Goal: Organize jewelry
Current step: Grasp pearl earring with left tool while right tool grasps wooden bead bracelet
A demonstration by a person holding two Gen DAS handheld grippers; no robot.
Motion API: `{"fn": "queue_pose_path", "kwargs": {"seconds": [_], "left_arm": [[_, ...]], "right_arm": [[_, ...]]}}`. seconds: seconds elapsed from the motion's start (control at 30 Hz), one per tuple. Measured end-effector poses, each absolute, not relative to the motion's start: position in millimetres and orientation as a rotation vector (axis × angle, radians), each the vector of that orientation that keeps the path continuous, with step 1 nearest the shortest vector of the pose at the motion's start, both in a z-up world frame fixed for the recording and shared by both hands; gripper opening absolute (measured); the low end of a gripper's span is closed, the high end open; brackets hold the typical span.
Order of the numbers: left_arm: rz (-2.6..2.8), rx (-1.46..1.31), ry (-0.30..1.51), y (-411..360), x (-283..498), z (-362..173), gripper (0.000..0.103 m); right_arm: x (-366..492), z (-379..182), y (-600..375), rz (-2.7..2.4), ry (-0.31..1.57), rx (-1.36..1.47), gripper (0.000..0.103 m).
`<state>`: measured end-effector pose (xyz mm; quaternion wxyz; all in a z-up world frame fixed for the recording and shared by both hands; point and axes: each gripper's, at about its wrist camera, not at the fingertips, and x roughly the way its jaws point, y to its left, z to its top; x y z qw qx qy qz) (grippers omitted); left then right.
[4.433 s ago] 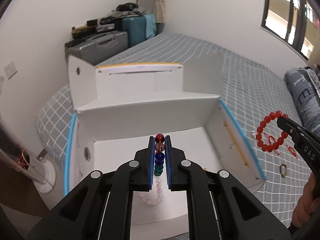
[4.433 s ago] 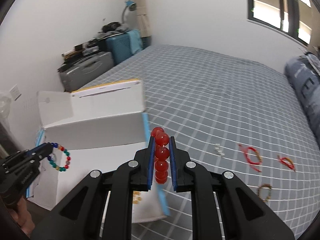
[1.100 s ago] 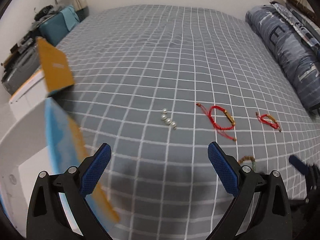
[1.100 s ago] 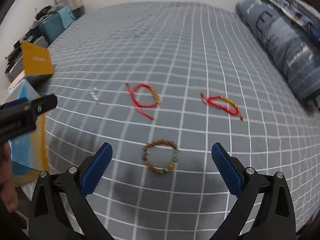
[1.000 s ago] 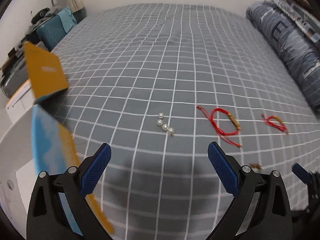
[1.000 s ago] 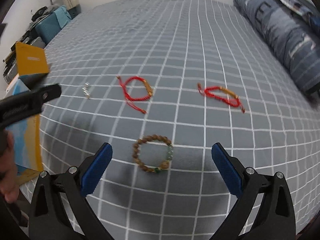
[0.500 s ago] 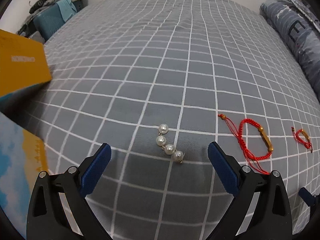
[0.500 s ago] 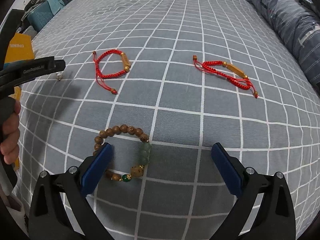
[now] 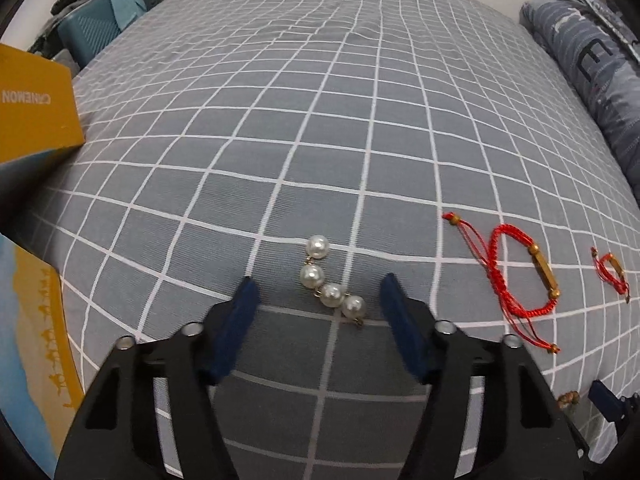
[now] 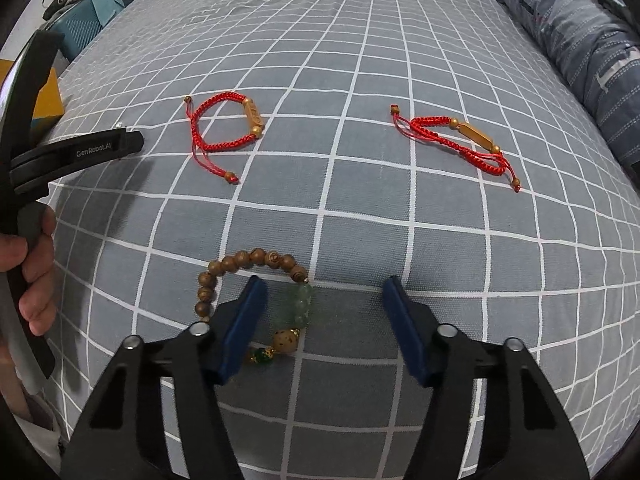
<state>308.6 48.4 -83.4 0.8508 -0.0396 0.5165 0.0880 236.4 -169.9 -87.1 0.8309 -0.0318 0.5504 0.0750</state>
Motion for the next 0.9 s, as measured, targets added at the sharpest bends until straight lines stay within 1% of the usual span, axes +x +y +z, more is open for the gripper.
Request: {"fn": "queue_pose_path", "kwargs": {"seconds": [0.03,0.07,0.1,0.13,0.17,0.2,0.23,0.27,0.3,0.9], "left_arm": [[0.179,-0.081,1.088,47,308,-83,0.051],[0.176,-0.073,1.09,46,307,-82,0.045],[0.172,-0.069,1.092,45,306,-81,0.037],[0.168,-0.067,1.094,44,305,-81,0.033],[0.161,-0.063,1.097,43,305,-80,0.025],[0.157,-0.058,1.1,42,303,-79,0.011],[0.155,-0.054,1.103,42,302,-78,0.011],[0.154,-0.053,1.1,42,301,-77,0.011],[0.152,-0.05,1.098,40,299,-76,0.011],[0.142,-0.082,1.026,43,278,-41,0.011]], "right_arm": [[236,-87,-169,0.16,1.167,-0.07,0.049],[236,-87,-170,0.161,1.166,-0.073,0.045],[236,-87,-169,0.165,1.165,-0.078,0.044],[236,-87,-169,0.166,1.165,-0.08,0.04],[236,-87,-168,0.167,1.164,-0.081,0.035],[237,-87,-168,0.167,1.164,-0.083,0.03],[237,-86,-168,0.165,1.164,-0.086,0.019],[237,-86,-168,0.165,1.164,-0.086,0.011],[237,-85,-168,0.165,1.159,-0.086,0.009],[230,-70,-171,0.177,1.119,-0.045,0.009]]}}
